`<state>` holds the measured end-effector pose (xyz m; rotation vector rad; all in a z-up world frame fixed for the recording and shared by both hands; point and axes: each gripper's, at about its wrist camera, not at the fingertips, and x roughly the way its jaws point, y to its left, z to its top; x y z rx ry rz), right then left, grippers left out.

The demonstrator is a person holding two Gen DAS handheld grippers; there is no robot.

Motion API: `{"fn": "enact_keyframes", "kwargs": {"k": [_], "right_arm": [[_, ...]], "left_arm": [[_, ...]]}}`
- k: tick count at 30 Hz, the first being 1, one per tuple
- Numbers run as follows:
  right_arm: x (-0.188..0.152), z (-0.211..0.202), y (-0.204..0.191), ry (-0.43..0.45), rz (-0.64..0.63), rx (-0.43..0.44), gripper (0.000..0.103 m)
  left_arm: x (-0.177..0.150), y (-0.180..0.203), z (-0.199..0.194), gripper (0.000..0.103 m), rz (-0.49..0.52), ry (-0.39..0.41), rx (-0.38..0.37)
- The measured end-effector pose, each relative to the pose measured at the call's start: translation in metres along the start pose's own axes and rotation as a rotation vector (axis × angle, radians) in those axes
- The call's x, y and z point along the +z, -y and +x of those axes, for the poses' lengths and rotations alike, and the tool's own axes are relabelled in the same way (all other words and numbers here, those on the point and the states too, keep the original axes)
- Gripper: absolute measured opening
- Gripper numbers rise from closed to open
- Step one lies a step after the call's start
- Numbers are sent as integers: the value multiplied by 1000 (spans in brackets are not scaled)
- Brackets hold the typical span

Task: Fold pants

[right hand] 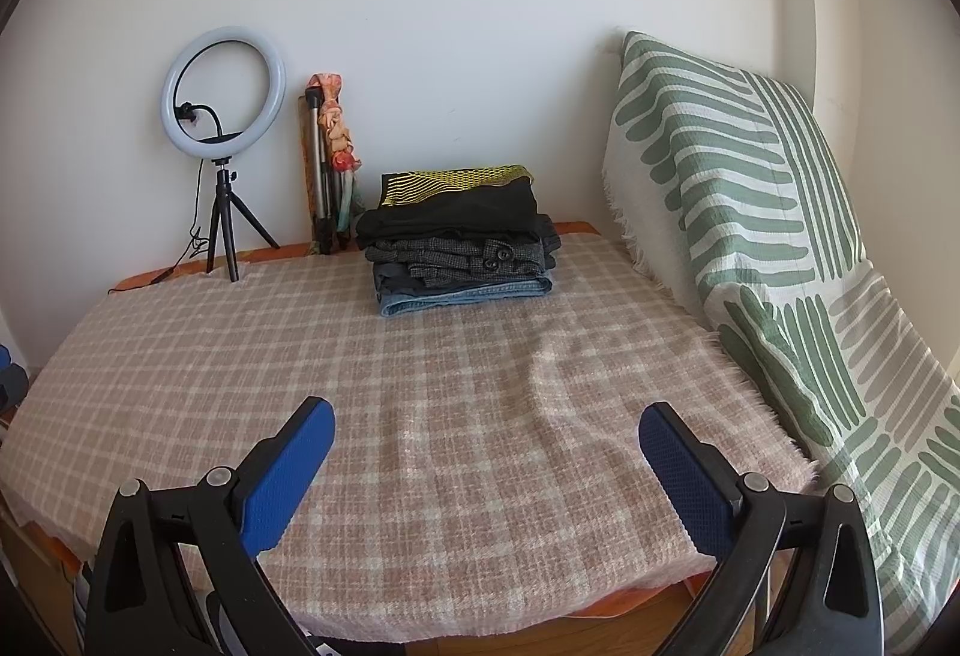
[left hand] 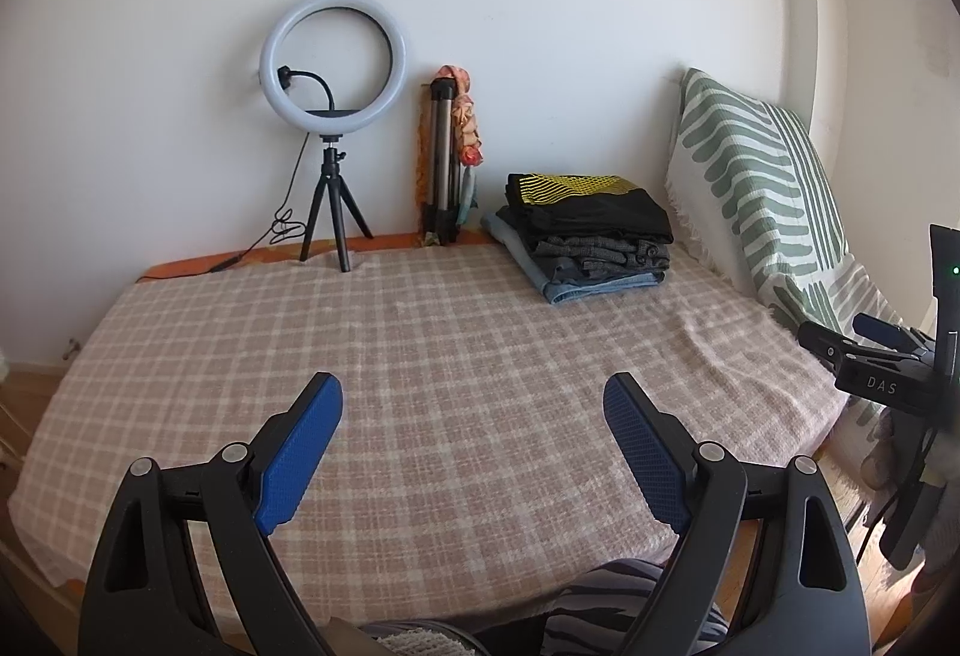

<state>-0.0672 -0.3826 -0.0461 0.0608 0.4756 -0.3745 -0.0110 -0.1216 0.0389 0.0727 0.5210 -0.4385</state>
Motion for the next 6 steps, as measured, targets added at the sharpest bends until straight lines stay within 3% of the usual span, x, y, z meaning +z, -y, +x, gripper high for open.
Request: {"fn": "enact_keyframes", "kwargs": {"k": [6], "right_arm": [[-1,2,-1,-4,-1,1,103]], "left_arm": [[-1,-4,0,89,-8,7,3]]}}
